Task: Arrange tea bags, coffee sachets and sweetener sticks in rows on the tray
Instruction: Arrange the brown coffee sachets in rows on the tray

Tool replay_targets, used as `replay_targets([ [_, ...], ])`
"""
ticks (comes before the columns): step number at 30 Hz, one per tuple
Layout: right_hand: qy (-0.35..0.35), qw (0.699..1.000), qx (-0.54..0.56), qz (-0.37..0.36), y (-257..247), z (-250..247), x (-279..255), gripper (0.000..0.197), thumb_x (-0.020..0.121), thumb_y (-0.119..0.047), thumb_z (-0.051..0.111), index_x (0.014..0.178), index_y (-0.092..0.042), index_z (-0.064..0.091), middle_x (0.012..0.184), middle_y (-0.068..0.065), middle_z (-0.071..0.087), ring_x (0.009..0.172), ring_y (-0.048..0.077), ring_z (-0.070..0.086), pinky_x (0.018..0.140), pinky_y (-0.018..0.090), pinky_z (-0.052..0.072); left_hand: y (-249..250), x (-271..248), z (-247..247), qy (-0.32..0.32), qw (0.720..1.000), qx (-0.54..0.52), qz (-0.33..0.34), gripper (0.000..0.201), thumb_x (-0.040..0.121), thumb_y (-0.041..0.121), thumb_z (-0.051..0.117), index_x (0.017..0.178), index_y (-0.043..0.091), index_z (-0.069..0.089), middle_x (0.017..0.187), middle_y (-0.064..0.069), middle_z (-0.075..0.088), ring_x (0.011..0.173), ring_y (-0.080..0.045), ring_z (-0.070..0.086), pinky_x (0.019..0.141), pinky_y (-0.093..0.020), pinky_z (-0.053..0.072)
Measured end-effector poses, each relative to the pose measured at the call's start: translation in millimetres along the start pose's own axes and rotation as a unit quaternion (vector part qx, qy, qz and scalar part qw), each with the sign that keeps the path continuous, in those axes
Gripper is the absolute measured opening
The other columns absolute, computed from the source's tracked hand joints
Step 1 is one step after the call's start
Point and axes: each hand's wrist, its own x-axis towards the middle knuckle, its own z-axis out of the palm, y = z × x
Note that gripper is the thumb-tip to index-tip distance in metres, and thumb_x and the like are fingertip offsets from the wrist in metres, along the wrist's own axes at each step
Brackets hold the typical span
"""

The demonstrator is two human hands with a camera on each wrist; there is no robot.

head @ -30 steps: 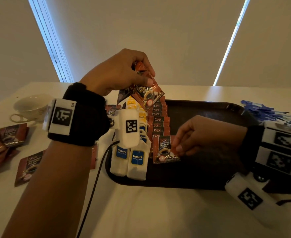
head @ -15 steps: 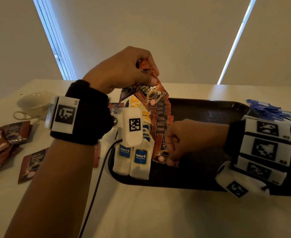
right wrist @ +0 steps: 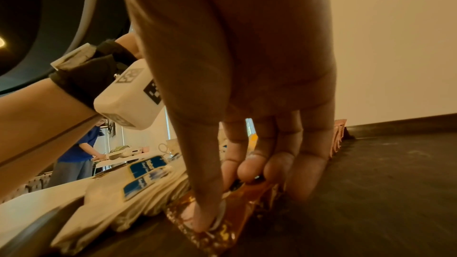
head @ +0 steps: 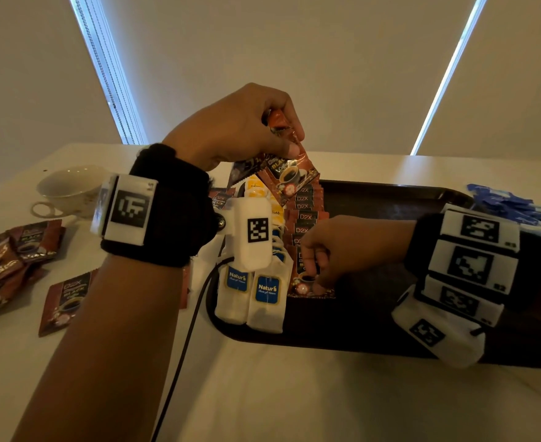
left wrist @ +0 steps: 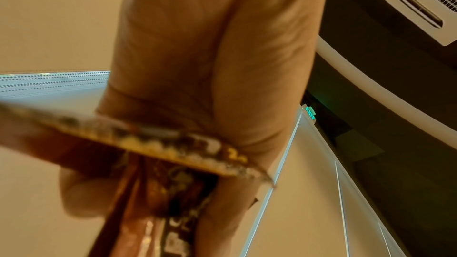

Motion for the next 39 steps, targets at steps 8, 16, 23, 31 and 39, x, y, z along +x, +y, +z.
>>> replay_targets([
  [8,0.002,1.0,-0.003,0.008,1.2,-1.2,2.0,0.027,0.08,-0.025,0.071,0.102,-0.012,0.063,0.073,-0.013,0.051,0.065,0.0,0.047,0.055,0.009,0.033,-2.0,1.5,0.6,-0.002,1.0,0.004,0.0,0.017,0.081,0.016,0.071,0.096,0.02,0.062,0.091,0.009,0.062,0.084,-0.005,0.063,0.058,-0.008,0.047],
  [16,0.157,0.986,0.055,0.001,2.8,-10.5,-18.1,0.011,0.087,-0.028,0.063,0.093,-0.02,0.058,0.071,-0.011,0.054,0.059,-0.004,0.051,0.053,0.008,0.038,-3.0,1.6,0.9,-0.022,1.0,0.001,-0.003,0.017,0.08,0.015,0.072,0.094,0.02,0.063,0.091,0.006,0.064,0.083,-0.008,0.065,0.061,-0.01,0.051],
  [23,0.415,0.875,0.247,-0.029,-6.6,-16.4,-22.5,0.034,0.092,-0.034,0.053,0.122,-0.019,0.045,0.08,-0.012,0.056,0.071,0.003,0.059,0.059,0.011,0.049,-1.5,1.4,7.9,-0.066,0.998,0.015,0.001,0.016,0.075,0.018,0.075,0.088,0.018,0.065,0.088,0.003,0.067,0.085,-0.014,0.065,0.076,-0.028,0.054],
  [31,0.424,0.854,0.299,-0.039,0.3,-14.9,-22.2,0.03,0.082,-0.016,0.071,0.105,-0.022,0.053,0.08,-0.001,0.067,0.072,0.01,0.067,0.072,0.032,0.057,-0.6,-2.5,3.3,-0.11,0.994,-0.008,0.02,0.019,0.074,0.014,0.074,0.091,0.02,0.066,0.092,0.0,0.069,0.084,-0.012,0.068,0.074,-0.024,0.056],
  [39,0.418,0.846,0.329,-0.042,-1.6,-11.3,-33.5,0.037,0.075,-0.016,0.076,0.104,-0.021,0.054,0.078,-0.002,0.068,0.069,0.008,0.067,0.067,0.023,0.056,6.5,-2.1,10.2,-0.137,0.99,-0.01,0.023,0.021,0.074,0.015,0.074,0.093,0.016,0.064,0.087,0.004,0.069,0.08,-0.01,0.069,0.068,-0.02,0.056],
])
